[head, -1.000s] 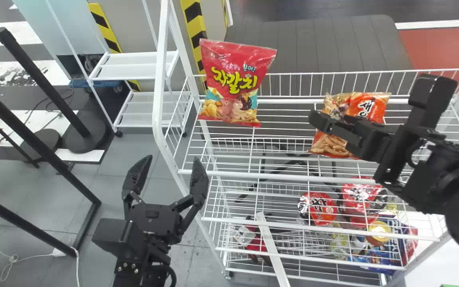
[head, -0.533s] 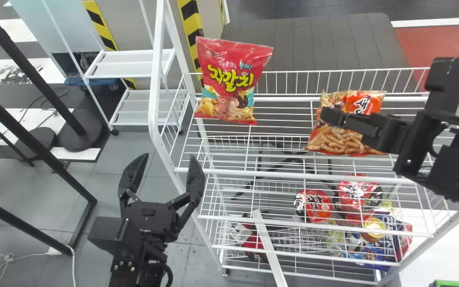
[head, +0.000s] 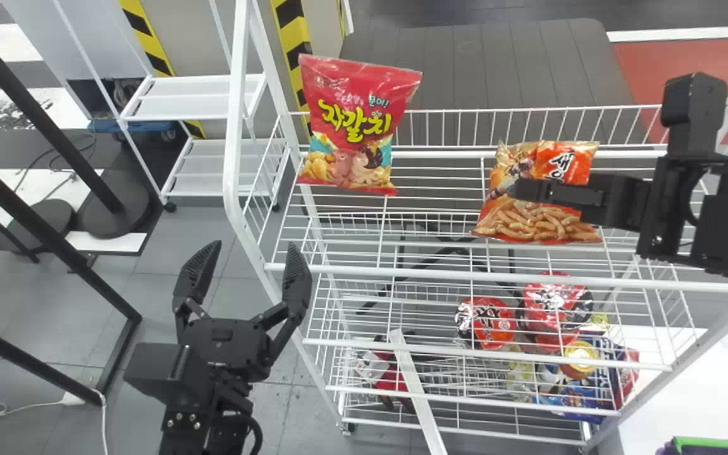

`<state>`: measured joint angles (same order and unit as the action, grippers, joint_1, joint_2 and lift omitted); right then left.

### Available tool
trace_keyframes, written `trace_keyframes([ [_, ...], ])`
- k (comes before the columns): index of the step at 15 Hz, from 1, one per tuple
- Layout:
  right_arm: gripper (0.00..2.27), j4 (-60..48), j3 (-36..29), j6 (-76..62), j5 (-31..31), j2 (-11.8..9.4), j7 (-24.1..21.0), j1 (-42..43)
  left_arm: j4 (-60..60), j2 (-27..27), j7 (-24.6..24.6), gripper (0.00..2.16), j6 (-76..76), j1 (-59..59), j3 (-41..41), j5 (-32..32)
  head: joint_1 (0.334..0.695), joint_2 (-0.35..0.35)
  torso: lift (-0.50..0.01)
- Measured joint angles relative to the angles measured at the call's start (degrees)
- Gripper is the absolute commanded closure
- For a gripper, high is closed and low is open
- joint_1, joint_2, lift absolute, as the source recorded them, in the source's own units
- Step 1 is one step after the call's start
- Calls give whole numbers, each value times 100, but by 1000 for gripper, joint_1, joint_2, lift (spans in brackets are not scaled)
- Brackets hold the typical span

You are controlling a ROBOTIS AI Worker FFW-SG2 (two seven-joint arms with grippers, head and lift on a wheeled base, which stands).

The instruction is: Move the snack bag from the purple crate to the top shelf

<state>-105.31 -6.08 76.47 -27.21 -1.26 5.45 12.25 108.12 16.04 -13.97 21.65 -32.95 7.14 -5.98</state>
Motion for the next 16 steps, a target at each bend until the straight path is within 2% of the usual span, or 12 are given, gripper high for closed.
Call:
trace_keyframes([
  [8, 147, 934, 14, 265, 135, -23, 12, 496, -18, 1, -6, 124, 54, -1, -11, 0, 695, 133, 0],
  [13, 151, 1106, 139, 334, 307, -23, 8, 735, -35, -10, -2, 124, 56, -1, -19, -1, 695, 133, 0],
  [16, 151, 1109, 267, 831, 382, -24, 0, 1028, -37, -8, -2, 124, 62, -1, -19, -2, 695, 141, 0],
])
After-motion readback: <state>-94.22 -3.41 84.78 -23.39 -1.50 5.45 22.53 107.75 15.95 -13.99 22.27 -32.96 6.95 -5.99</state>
